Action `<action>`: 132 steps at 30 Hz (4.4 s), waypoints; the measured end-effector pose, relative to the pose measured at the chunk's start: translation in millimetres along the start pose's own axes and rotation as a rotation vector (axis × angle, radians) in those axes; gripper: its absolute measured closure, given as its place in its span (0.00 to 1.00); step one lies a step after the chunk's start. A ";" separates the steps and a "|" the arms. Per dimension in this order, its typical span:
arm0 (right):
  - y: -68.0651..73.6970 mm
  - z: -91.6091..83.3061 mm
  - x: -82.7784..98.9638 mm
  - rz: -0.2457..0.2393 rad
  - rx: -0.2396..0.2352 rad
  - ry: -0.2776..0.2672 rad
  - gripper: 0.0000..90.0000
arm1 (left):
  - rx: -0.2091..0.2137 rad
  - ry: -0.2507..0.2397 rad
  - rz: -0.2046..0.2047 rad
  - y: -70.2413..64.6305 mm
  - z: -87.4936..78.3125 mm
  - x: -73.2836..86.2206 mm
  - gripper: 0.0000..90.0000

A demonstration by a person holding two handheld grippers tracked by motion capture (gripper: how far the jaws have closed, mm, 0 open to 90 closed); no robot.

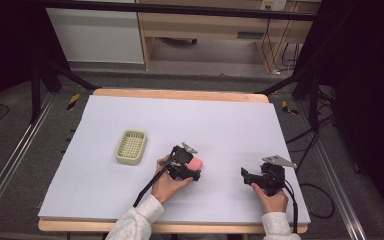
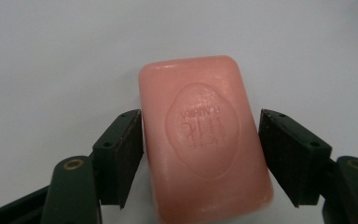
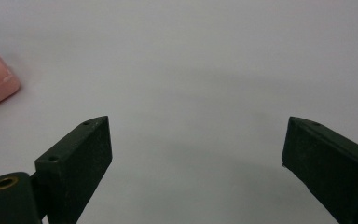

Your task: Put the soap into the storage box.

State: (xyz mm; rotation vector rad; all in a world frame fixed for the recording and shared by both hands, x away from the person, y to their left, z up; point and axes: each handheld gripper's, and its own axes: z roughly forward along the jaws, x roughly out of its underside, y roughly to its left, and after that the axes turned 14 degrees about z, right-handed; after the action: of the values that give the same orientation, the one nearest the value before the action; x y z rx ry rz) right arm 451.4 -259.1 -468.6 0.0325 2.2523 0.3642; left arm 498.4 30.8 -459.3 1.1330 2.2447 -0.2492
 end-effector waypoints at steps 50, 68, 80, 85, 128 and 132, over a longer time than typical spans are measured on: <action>-0.6 -0.6 -0.1 0.010 -0.002 0.002 0.10 | -0.032 -0.069 0.009 15.5 -68.5 18.1 0.41; 0.1 -0.4 0.5 0.007 -0.002 0.000 0.10 | -0.100 -0.106 -0.072 53.0 -102.6 53.2 0.41; 1.1 -0.9 0.9 0.005 -0.008 -0.002 0.10 | -0.139 -0.123 -0.132 79.1 -115.7 62.2 0.41; 1.4 -0.8 0.9 -0.001 -0.009 -0.003 0.10 | -0.162 -0.133 -0.156 92.0 -123.4 65.9 0.41; 2.2 0.5 1.0 -0.008 -0.012 0.001 0.09 | -0.234 -0.046 -0.268 152.3 -85.6 84.4 0.41; 2.3 0.8 1.2 -0.007 -0.011 0.004 0.09 | -0.233 -0.039 -0.269 153.5 -81.8 84.8 0.41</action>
State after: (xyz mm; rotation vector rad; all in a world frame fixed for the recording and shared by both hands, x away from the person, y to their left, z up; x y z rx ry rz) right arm 451.0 -256.5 -469.3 0.0179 2.2535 0.3732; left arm 544.6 216.3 -428.9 0.7002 2.3180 -0.1121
